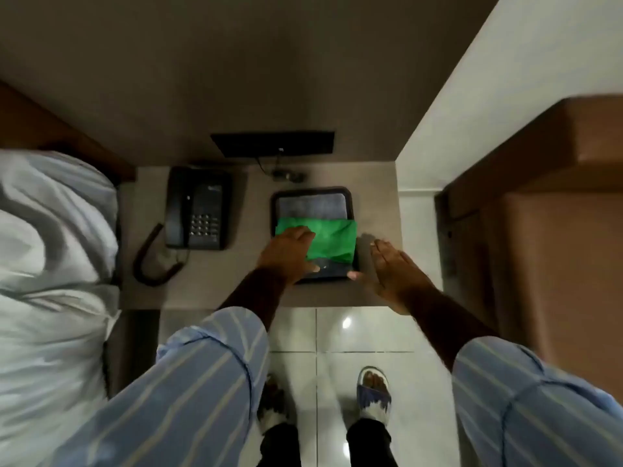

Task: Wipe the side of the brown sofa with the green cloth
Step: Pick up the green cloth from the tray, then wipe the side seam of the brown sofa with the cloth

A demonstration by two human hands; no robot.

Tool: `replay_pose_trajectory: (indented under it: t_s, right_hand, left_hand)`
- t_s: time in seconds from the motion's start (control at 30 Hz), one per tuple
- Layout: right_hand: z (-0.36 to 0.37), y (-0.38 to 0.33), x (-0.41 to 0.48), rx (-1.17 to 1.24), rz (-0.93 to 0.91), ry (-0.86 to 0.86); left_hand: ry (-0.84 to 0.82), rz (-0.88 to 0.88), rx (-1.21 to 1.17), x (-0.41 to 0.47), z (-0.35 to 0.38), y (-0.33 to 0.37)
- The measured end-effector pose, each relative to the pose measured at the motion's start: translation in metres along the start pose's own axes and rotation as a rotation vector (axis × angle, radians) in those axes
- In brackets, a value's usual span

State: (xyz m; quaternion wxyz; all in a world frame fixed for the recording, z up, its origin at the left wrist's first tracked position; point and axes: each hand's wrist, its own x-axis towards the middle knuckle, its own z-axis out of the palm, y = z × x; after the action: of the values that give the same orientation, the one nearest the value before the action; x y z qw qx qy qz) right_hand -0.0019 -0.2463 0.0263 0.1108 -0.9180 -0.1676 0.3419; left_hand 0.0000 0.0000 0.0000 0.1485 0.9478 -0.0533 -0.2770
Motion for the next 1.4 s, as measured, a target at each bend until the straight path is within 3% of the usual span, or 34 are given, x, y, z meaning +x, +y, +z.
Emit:
replay_pose_trajectory:
  t_s: [0.13,0.23,0.33,0.53,0.7,0.97,1.4]
  right_hand:
    - [0.061,0.025,0.014,0.038,0.058,-0.064]
    - [0.093,0.035,0.017,0.054,0.068,-0.033]
    - [0.102,0.039,0.016,0.018,0.046,-0.01]
    - [0.072,0.04,0.004,0.095,0.102,0.131]
    - [0.039,0.036,-0.04,0.077,0.044,0.162]
    - [0.028,0.051,-0.145,0.006,0.055,0.155]
    - [0.164,0.128,-0.348,-0.031,0.179,0.205]
  left_hand:
    - [0.025,0.012,0.121,0.028,0.054,-0.011]
    - [0.164,0.034,0.196,0.041,0.073,-0.014]
    - [0.248,0.082,0.257,0.052,0.071,-0.015]
    - [0.188,0.029,0.213,0.049,0.036,0.011]
    - [0.226,-0.109,0.033,-0.001,0.014,0.051]
    - [0.298,-0.178,-0.134,-0.113,0.03,0.137]
    - [0.275,-0.155,-0.348,-0.247,0.167,0.263]
